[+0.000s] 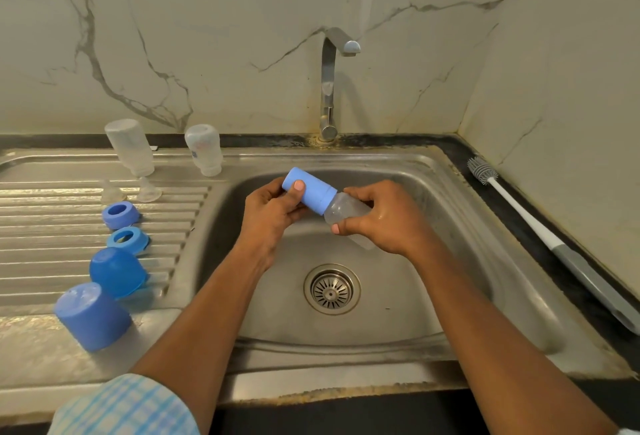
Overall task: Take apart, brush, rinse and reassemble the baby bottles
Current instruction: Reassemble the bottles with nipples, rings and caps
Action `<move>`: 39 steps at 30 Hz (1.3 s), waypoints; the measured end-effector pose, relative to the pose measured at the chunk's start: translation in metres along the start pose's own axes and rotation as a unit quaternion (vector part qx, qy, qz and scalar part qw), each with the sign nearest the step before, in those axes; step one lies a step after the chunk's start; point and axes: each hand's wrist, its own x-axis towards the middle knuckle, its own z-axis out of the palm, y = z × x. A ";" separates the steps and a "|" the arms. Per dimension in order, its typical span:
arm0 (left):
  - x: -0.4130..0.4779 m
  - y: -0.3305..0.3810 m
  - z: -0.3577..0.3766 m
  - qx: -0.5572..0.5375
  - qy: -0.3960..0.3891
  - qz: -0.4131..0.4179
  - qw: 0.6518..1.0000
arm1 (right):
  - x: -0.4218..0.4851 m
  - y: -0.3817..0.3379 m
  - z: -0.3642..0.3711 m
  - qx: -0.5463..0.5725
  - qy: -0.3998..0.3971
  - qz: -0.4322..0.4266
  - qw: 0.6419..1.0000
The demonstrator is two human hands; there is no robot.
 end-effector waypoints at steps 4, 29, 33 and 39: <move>0.002 0.003 -0.002 -0.004 -0.043 0.005 0.999 | -0.003 0.001 -0.005 0.067 -0.042 0.011 0.997; -0.012 -0.006 0.013 0.168 -0.069 0.080 0.980 | 0.004 0.010 0.016 0.166 -0.013 0.018 0.986; -0.017 0.002 0.012 0.195 -0.060 0.110 0.973 | 0.001 0.004 0.014 0.171 0.010 0.016 0.985; -0.032 0.023 0.004 0.221 -0.051 0.136 0.964 | -0.009 -0.018 0.013 0.206 0.024 -0.004 0.978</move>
